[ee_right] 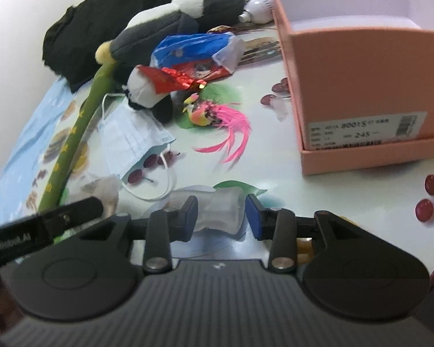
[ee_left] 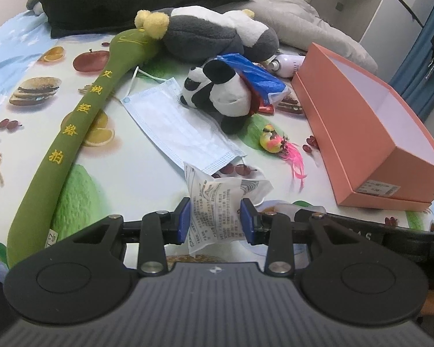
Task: Organize soft objects
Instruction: 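Carry the receipt and plastic piece with both tools over the pink box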
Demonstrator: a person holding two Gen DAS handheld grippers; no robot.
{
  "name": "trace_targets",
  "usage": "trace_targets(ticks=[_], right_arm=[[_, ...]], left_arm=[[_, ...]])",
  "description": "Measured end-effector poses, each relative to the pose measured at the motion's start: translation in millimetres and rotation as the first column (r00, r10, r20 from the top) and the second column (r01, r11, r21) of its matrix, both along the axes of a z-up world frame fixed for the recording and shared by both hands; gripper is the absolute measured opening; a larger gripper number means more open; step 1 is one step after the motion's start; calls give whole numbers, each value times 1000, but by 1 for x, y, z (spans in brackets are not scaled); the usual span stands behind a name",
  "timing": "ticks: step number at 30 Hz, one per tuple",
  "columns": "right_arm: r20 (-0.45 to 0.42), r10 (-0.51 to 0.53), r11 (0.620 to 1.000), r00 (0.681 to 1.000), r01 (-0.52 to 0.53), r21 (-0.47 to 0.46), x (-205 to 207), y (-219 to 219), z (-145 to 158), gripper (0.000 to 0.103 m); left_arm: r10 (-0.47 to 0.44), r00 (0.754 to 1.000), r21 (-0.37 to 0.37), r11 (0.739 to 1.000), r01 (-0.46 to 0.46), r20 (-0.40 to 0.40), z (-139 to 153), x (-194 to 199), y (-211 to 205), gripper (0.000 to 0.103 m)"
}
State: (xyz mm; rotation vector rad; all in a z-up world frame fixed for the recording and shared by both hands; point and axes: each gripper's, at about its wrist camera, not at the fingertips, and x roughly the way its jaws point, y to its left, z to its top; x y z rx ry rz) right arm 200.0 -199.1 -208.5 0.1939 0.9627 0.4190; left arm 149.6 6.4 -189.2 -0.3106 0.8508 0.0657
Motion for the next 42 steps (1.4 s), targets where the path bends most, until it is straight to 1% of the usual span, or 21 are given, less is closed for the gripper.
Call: trace_targets(ticks=[1,3,6,9,11,15,20,24,28,32,34,37,42], right_arm=[[2,2,1000,1000,-2,-4,-1,1,0,35],[1,-17,1000,1000,17,-8,-3,0,1,29],[-5,-52,999,999,52,11,-4,-4,4,25],[11,-61,998,998,61,-1,-7,-6,10,23],[25,-64,998,998,64,6,-10,-10,18,22],[82,-71,997,994,71,-4,-19,-16,41,22],[154,-89,996,984,90,3,-34,-30,81,23],[200,-124,992,972,123,18,-47,-46,110,23],[243,-161,987,957,158,31,-63,-62,135,23],[285,-187,982,940,189,22,-81,-75,156,23],[305,-195,980,932,199,17,-88,-81,164,23],[311,-227,973,923,231,23,-90,-96,172,23],[304,-273,959,913,283,12,-77,-118,176,23]], left_arm=[[1,1000,0,1000,-1,-1,0,0,0,42],[1,1000,1,1000,-1,-1,0,1,0,42],[3,1000,0,1000,-3,9,4,0,0,42],[7,1000,-2,1000,-7,20,11,0,0,42],[9,999,-9,1000,-9,32,18,-1,0,42],[-2,998,-10,1000,3,61,37,-5,-2,42],[-25,995,-19,999,27,92,66,-13,-6,42],[-56,991,-31,998,60,118,90,-17,-13,42],[-112,982,-17,993,116,149,110,-21,-28,42],[-164,970,-43,984,175,177,128,-24,-46,42],[-191,963,-43,978,202,190,134,-23,-56,42],[-227,952,-59,968,244,205,138,-15,-72,42],[-277,939,-90,950,300,204,140,11,-98,42]])
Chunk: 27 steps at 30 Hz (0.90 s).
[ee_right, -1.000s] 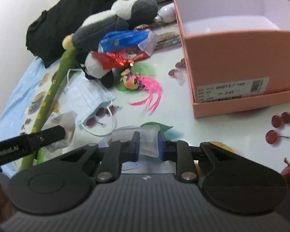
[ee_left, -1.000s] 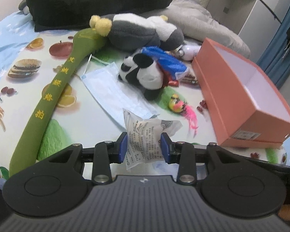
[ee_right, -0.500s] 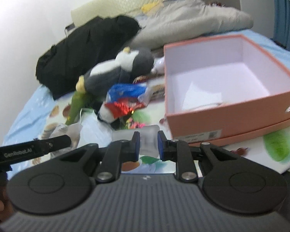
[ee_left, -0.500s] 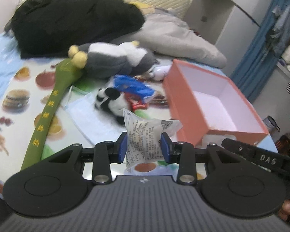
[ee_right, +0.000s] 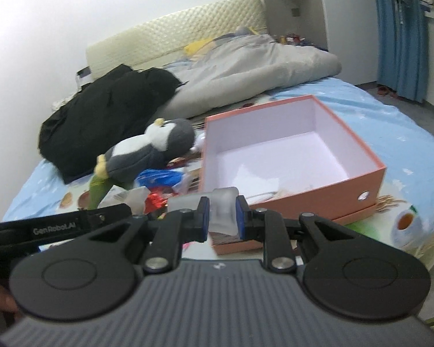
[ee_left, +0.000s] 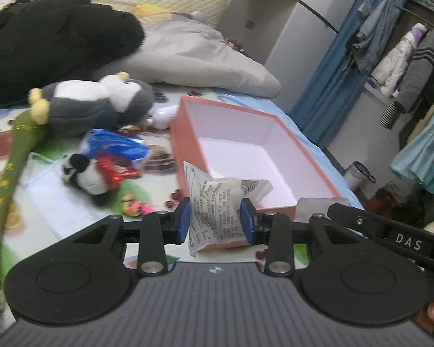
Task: Organize soft objects
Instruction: 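Carry the receipt and plastic piece with both tools over the pink box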
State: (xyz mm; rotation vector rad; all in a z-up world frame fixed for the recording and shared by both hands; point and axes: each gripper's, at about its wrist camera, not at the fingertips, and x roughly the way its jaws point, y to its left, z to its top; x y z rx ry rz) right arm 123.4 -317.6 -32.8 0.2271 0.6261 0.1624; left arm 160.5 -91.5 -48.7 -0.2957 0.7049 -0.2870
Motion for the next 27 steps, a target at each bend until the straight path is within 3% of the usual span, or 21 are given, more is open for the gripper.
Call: trace_targets(ticks=[13,27], right_arm=[[-86,-44,999,995,47,26,91,-54,-14,23],[-247,-12,998,969,27,61,188,-84,-77,25]], left_arm=[[-87,993,25,996,89,-73,-4,113,-62,42],[-124,972,70,988,141,-199,-59,226,-109,42]])
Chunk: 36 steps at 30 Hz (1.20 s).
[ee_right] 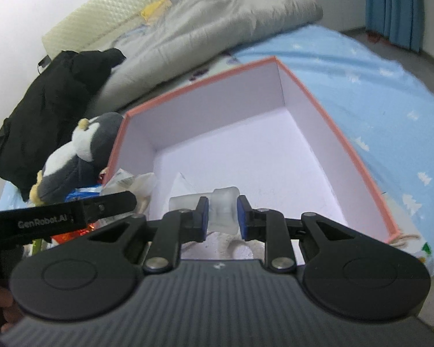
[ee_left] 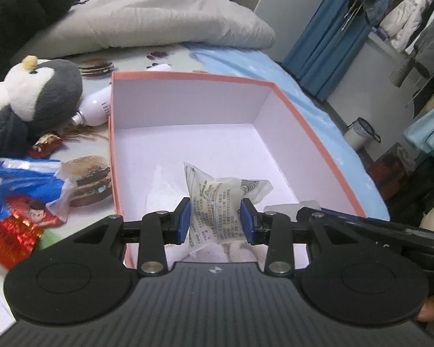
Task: Organize soft objects
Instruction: 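Carry the receipt and plastic piece with both tools over the pink box, then open the right tool to drop the plastic piece into the box, then lift the held receipt with the left tool away from the box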
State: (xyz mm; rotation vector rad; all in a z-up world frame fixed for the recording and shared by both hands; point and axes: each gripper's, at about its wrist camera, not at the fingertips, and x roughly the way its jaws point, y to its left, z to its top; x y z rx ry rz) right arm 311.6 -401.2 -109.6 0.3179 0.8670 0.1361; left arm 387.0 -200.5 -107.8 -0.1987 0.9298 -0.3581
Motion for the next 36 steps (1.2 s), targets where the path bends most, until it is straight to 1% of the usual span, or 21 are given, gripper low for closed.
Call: trace_targets(ticks=[4,5,6,8,11,14,19,20,21,23,27,30,36], right_arm=[[-34,-11,1000,999,11,11,11,-4,-14,27],[-37,-15,1000,999,16,9,12,-4,-15,28],[-41,-21,1000,999,21,2,13,-5,-16,34],[-46,-32,999,998,31,-11,14,-7,-15,38],[-34,-30,999,999,29,-28,9,-7,-10,38],[-20,-29,999,999,29,-29,-1,-4,-2,38],[10,-42,999,999,42,-19,-24,1,14,38],[17,-44,999,999,44,-20,-30,3,17,40],[24,-45,999,999,46,-20,-35,4,20,45],[40,-45,999,998,46,-16,-47,7,27,48],[75,-39,999,996,40,-13,-73,14,40,48],[97,-29,999,995,31,-16,-91,21,48,48],[141,-2,1000,990,4,-12,-127,33,58,48]], left_arm=[[-3,1000,5,1000,4,-23,-12,13,-4,43],[-3,1000,11,1000,4,-26,-15,16,-5,46],[-3,1000,21,1000,4,-30,-16,18,-5,48],[-4,1000,24,1000,5,-30,-16,17,-5,50],[-3,1000,25,1000,4,-24,-13,11,-3,50],[-7,1000,28,1000,7,-4,-4,0,1,50],[1,999,14,1000,-1,39,18,-28,13,50],[2,999,12,1000,-3,51,23,-35,16,50],[2,998,12,1000,-3,60,28,-42,18,50],[1,997,12,1000,-2,77,36,-57,22,50],[-1,995,8,1000,0,102,47,-91,30,50],[2,992,36,999,-6,129,52,-117,34,50],[24,987,19,999,-28,156,59,-162,49,50]])
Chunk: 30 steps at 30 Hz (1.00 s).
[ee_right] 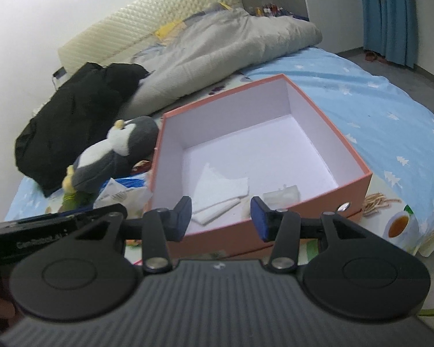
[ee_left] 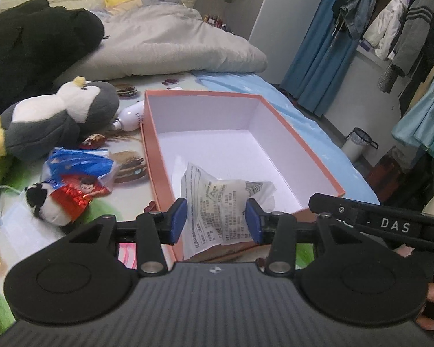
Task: Organize soft objects
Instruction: 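Lift the held receipt with the left tool away from the box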
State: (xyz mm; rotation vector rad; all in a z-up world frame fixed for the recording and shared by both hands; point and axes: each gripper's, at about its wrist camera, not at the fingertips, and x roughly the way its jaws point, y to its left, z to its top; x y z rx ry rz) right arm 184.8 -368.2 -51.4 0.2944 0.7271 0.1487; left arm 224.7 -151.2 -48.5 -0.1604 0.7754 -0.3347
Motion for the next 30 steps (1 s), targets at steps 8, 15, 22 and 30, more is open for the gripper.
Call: trace_targets(ticks=[8,15,22,30], right_arm=[[31,37,999,999,-36,-14,-40,18,5,48],[31,64,998,997,-64,-13,-67,32,6,48],[45,104,994,994,-104,-14,-76,51,7,48],[70,206,979,976,-205,-12,-83,86,10,48]], left_arm=[[26,998,-4,1000,-26,51,12,-52,20,51],[79,996,-15,997,-78,45,13,-89,46,51],[118,993,-22,993,-118,20,8,-110,71,51],[177,983,-12,984,-177,39,5,-130,98,53]])
